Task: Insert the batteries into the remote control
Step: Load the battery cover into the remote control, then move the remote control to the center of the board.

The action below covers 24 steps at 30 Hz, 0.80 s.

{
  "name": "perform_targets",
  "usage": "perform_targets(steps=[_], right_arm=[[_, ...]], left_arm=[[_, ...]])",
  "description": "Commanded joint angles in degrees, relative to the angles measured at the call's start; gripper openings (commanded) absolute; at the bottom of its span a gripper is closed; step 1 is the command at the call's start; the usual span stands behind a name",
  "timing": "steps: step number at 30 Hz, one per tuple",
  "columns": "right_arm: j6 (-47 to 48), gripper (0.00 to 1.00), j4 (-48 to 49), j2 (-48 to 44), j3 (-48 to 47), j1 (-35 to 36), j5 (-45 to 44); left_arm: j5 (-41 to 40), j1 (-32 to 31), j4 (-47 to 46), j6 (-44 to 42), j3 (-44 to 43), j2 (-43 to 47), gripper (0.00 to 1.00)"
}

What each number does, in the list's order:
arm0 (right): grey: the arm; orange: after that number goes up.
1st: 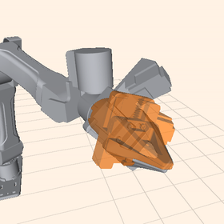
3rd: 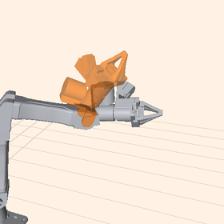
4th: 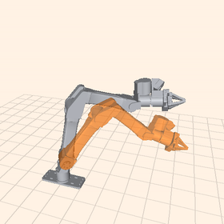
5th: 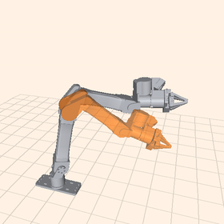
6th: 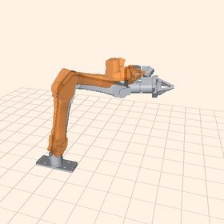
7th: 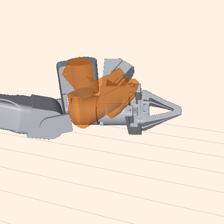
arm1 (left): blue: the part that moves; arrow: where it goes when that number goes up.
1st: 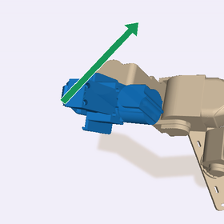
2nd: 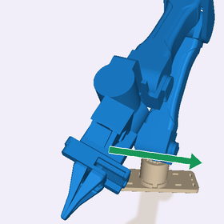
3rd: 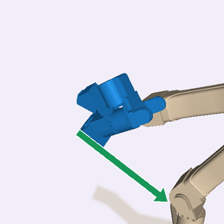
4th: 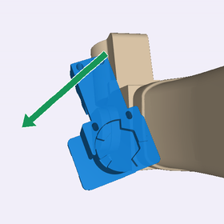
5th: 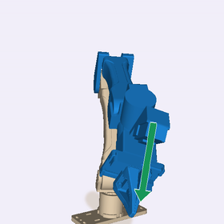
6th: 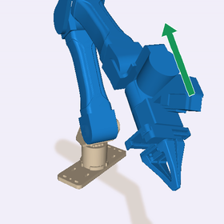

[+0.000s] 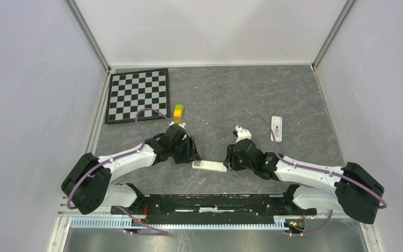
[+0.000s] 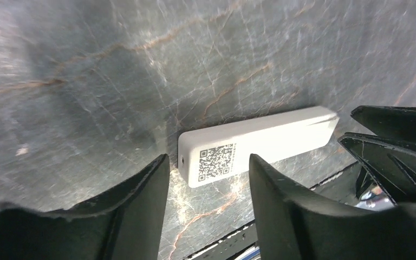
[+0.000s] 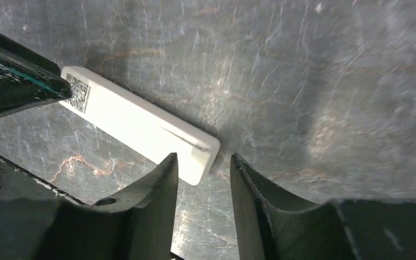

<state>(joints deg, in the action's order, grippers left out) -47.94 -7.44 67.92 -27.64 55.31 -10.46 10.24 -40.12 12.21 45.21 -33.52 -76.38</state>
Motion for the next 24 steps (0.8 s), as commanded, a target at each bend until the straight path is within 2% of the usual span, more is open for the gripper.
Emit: perform_targets(steps=[1, 5, 7, 9, 12, 16, 20, 24], right_arm=[[12.7, 0.52, 0.3, -4.6, -3.1, -1.9, -3.0], [27.0, 0.72, 5.1, -3.9, -5.1, -2.0, 6.3], [33.3, 0.89, 5.1, -1.5, -7.3, -1.5, 10.1], [38.9, 0.95, 3.5, 1.8, -9.9, -0.6, 12.1], [44.1, 0.96, 1.7, 6.1, -12.6, 0.7, 13.3], [49.2, 0.95, -0.2, 11.4, -15.3, 1.9, 14.9], [51.6, 0.79, -1.6, 16.3, -17.4, 2.5, 16.4], [52.8, 0.71, -1.2, 19.4, -18.0, 2.9, 15.2]], left_arm=[[-10.0, 0.0, 5.3, -1.9, -4.4, 5.2, 0.66], [-14.9, 0.9, 8.7, -2.0, -6.2, 8.3, 0.76], [-17.0, 1.5, 10.7, -1.7, -6.8, 10.0, 0.81], [-18.8, 2.3, 12.6, -1.1, -7.1, 12.2, 0.89], [-21.1, 3.3, 15.3, -0.2, -7.1, 16.0, 1.00], [-24.0, 3.9, 18.3, 0.8, -7.1, 21.1, 1.00], [-26.4, 4.2, 20.2, 1.3, -6.8, 24.7, 1.00], [-26.5, 4.6, 20.4, 0.9, -6.8, 26.4, 1.00]])
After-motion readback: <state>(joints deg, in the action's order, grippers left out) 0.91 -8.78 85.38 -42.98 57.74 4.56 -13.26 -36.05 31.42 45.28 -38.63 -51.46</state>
